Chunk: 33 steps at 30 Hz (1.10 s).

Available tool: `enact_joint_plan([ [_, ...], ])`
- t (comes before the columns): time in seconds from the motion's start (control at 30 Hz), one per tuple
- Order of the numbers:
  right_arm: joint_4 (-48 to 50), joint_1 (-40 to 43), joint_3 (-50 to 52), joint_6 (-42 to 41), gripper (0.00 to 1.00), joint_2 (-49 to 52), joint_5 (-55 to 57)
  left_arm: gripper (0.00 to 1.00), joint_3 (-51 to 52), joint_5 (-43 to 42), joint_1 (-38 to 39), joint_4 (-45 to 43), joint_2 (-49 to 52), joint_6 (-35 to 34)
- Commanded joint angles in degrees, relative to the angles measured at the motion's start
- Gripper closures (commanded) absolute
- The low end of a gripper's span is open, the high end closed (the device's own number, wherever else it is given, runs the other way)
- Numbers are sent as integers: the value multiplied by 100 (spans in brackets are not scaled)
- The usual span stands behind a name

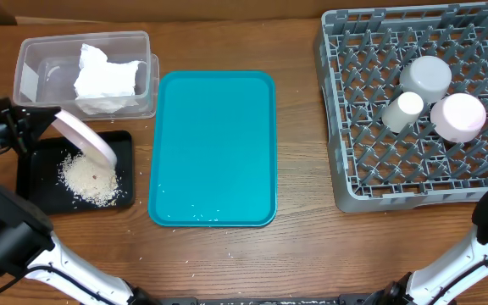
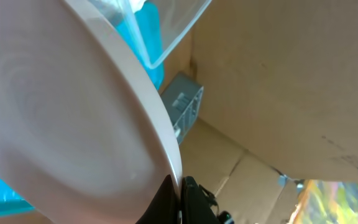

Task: Sort waste into correct bins and load items into the dishwasher
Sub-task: 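Tilt the plate to dump the rice onto the black tray, then carry the emptied plate back and set it on the teal tray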

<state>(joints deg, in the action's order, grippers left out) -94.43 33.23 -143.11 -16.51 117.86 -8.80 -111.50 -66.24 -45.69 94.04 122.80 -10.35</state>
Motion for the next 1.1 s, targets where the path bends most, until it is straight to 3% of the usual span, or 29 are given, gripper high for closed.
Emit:
enact_joint_plan([
  [0.0,24,-11,-90,-24,0,-52,-31,96,-114,-214,-273,190,-59,761],
  [0.33,24,-11,-90,-26,0,-52,-31,96,-105,-212,-767,282,-105,802],
  [0.47,24,-11,-90,-26,0,-52,-31,96,-105,426,-664,282,-153,699],
  [0.63,24,-11,-90,-26,0,-52,-31,96,-105,525,-339,282,-448,560],
  [0.77,24,-11,-90,-26,0,-52,-31,96,-105,743,20,282,-802,428],
  [0.87,24,-11,-90,-26,0,-52,-31,96,-105,1665,437,282,-1167,258],
  [0.97,24,-11,-90,-26,0,-52,-31,96,-105,2538,1082,280,-1528,48],
  [1.07,24,-11,-90,-26,0,-52,-31,96,-105,2695,2022,238,-1805,48],
])
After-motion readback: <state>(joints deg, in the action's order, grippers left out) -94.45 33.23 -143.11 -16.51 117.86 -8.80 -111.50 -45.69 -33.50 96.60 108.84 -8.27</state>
